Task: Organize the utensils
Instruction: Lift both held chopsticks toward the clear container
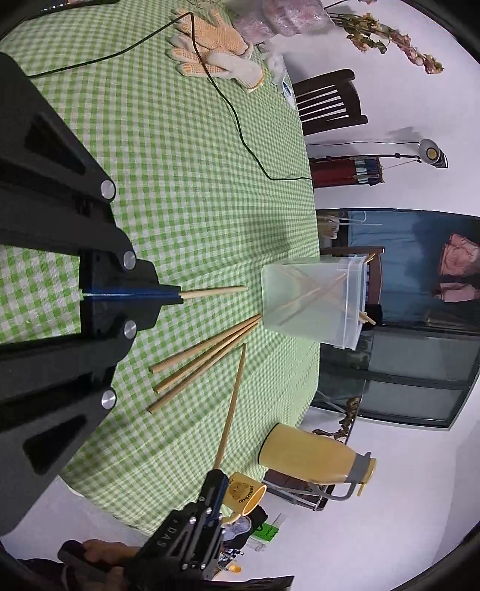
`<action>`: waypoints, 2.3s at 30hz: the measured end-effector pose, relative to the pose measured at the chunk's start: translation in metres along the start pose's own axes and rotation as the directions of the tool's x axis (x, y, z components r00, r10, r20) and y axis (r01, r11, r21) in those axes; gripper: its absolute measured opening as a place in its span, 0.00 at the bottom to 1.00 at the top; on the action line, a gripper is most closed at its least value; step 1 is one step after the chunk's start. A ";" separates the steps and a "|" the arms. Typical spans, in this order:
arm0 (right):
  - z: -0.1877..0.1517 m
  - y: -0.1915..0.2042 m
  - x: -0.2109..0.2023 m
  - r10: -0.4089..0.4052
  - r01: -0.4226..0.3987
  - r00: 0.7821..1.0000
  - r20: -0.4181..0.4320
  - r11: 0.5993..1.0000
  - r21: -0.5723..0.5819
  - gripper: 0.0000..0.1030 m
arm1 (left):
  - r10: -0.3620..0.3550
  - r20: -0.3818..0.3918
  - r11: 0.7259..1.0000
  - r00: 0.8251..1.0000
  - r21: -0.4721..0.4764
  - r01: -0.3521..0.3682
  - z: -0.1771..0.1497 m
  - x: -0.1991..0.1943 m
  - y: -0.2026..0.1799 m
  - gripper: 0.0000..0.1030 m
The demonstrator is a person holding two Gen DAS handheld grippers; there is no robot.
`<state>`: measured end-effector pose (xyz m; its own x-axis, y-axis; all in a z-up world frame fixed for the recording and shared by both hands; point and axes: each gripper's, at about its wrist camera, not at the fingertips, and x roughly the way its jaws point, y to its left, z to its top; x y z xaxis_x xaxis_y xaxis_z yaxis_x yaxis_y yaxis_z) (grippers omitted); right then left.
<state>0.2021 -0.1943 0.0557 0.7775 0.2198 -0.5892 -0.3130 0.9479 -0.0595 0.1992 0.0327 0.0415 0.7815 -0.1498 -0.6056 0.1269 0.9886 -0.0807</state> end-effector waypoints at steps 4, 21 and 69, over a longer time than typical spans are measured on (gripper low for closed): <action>-0.002 -0.001 -0.002 -0.023 0.023 1.000 -0.005 1.000 0.004 0.06 | -0.060 -0.045 0.998 0.997 -0.011 0.060 -0.018 0.005 0.002 0.00; -0.025 -0.012 -0.008 -0.010 0.011 1.000 -0.018 0.998 0.061 0.06 | -0.026 -0.237 0.996 0.971 0.073 0.045 -0.047 0.076 -0.014 0.15; 0.099 -0.018 -0.027 0.129 -0.123 0.989 0.072 0.989 -0.087 0.06 | -0.142 0.057 0.989 0.988 0.052 0.139 0.114 -0.035 0.051 0.01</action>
<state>0.2403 -0.1944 0.1525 0.7680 0.3564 -0.5321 -0.4525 0.8900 -0.0569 0.2485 0.0863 0.1490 0.7891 -0.2893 -0.5419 0.2661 0.9561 -0.1229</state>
